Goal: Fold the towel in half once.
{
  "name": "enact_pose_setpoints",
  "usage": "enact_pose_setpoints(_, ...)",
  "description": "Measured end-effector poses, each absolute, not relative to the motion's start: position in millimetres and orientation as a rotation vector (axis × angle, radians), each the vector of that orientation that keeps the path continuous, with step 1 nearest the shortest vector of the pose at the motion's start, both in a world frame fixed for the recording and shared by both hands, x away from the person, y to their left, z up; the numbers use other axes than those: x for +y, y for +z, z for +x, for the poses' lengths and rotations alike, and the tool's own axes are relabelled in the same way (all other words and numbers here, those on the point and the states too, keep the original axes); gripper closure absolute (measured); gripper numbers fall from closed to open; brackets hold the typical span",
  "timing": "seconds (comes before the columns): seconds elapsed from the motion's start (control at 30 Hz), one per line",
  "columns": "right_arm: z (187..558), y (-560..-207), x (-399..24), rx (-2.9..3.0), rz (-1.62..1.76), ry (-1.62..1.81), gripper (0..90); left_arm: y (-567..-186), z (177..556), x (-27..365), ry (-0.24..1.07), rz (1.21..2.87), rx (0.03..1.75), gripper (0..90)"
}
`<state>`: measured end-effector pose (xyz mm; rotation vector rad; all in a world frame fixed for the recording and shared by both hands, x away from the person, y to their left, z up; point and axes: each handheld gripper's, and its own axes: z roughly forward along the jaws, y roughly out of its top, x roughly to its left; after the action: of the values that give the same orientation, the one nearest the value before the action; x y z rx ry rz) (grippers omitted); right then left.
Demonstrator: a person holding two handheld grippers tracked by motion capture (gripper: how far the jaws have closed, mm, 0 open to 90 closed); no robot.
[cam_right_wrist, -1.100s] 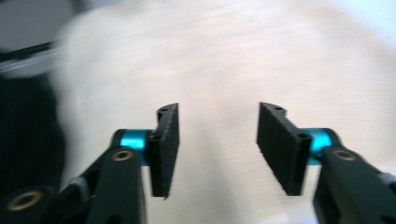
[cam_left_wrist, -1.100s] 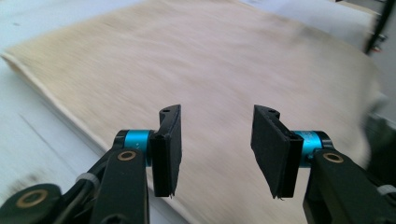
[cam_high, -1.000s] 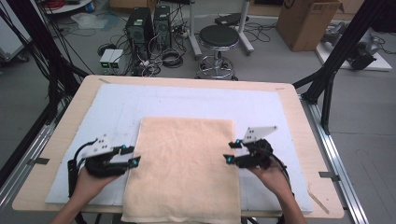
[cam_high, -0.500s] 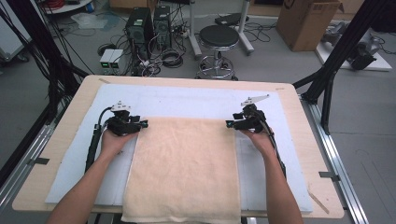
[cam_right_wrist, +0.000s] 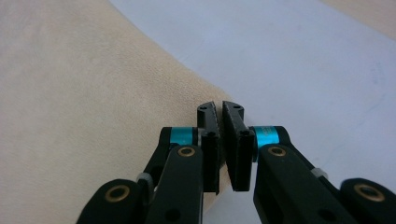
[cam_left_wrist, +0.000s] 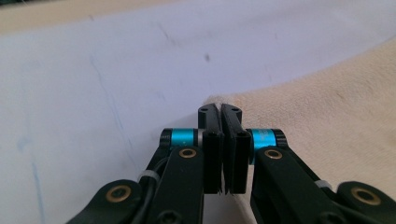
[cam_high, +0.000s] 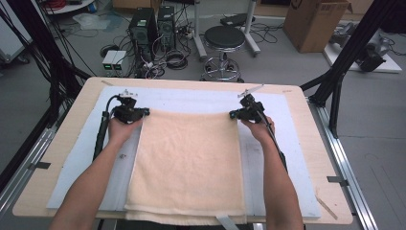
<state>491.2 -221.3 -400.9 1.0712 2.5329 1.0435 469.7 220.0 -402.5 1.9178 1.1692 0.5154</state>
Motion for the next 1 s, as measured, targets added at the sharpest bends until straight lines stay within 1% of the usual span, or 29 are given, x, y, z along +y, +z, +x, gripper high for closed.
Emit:
enact_pose_setpoints(0.1,500,-390,-222,2.46,1.104,1.03,85.9,-385,483,214,0.578,1.898,1.158,86.9)
enact_pose_setpoints(0.13,503,-388,-222,2.437,1.113,1.014,84.5,-382,486,211,0.591,1.889,1.159,86.0)
enact_pose_setpoints(0.17,505,-387,-222,2.391,1.118,1.007,79.9,-380,488,207,0.61,1.876,1.161,80.9)
enact_pose_setpoints(0.2,505,-388,-223,2.354,1.119,1.006,75.5,-379,489,206,0.598,1.863,1.157,73.7)
enact_pose_setpoints(0.23,506,-391,-224,2.354,1.152,0.986,70.0,-380,489,205,0.582,1.858,1.147,70.4)
enact_pose_setpoints(0.3,506,-395,-228,2.389,1.176,0.985,65.3,-382,487,207,0.569,1.908,1.123,68.9)
enact_pose_setpoints(0.33,505,-397,-230,2.424,1.173,0.994,62.9,-383,484,210,0.566,1.904,1.122,68.2)
enact_pose_setpoints(0.47,489,-400,-233,2.452,1.13,1.006,59.6,-390,468,224,0.523,1.871,1.109,66.5)
enact_pose_setpoints(0.6,463,-396,-230,2.497,1.029,1.06,55.9,-394,439,233,0.471,1.847,1.043,63.2)
enact_pose_setpoints(0.7,441,-394,-230,2.526,0.971,1.129,52.5,-395,416,233,0.454,1.872,0.976,60.0)
enact_pose_setpoints(0.77,422,-393,-229,2.539,0.931,1.178,51.5,-396,395,234,0.437,1.87,0.914,59.0)
enact_pose_setpoints(0.83,402,-392,-227,2.588,0.879,1.208,48.6,-397,378,233,0.427,1.871,0.876,56.9)
enact_pose_setpoints(0.93,369,-392,-226,2.63,0.789,1.242,46.9,-400,348,231,0.414,1.917,0.8,54.9)
enact_pose_setpoints(1.0,350,-390,-226,2.661,0.744,1.261,47.5,-403,330,231,0.396,1.93,0.77,54.5)
